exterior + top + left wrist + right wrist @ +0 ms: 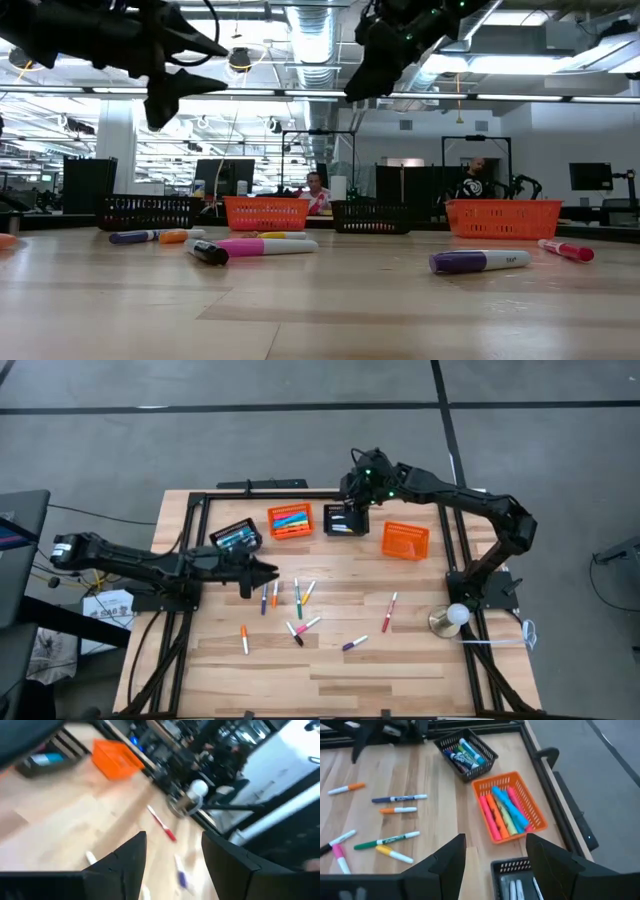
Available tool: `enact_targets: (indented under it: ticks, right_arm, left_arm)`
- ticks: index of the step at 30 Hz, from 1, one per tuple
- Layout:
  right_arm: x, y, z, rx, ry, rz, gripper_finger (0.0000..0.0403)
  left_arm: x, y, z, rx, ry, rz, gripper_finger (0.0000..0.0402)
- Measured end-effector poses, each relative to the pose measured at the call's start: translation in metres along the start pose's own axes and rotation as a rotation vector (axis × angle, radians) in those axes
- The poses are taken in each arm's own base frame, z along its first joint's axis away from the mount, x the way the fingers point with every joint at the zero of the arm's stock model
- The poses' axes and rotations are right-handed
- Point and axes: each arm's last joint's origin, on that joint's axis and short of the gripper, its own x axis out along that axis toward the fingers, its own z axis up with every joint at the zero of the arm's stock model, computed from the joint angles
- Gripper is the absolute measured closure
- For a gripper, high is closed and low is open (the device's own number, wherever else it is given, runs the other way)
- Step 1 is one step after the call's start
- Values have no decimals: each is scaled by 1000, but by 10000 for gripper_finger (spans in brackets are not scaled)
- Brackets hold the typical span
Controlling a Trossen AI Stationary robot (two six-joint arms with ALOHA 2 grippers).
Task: Pick & Place Markers
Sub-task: Put the bottom small orange highlighter pen into the right black bin
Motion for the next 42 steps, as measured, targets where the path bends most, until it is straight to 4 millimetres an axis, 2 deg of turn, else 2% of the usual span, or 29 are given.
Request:
enact_targets:
  ticks: [3,11,14,22,33,36,42]
  right_arm:
    - [0,0,3,-2,-29,-5,207]
    - [1,5,1,-1,3,12,207]
    - [1,5,1,-5,2,11,207]
    - [1,4,1,-25,-1,9,207]
    - [1,4,2,-37,-7,6,207]
    - [0,3,2,-36,-7,4,207]
    - [0,1,1,-32,-6,-2,207]
  left_arm:
    - [-1,-4,-9,-66,64,-9,211]
    - [-11,-27,-36,-438,280,-88,211]
    - [-15,-33,-42,-501,316,-99,211]
    - [-19,-40,-48,-484,342,-131,211]
    - [-17,-40,-44,-525,256,-74,211]
    - [-12,-47,-40,-523,263,-49,211]
    - [10,-64,-35,-465,358,147,211]
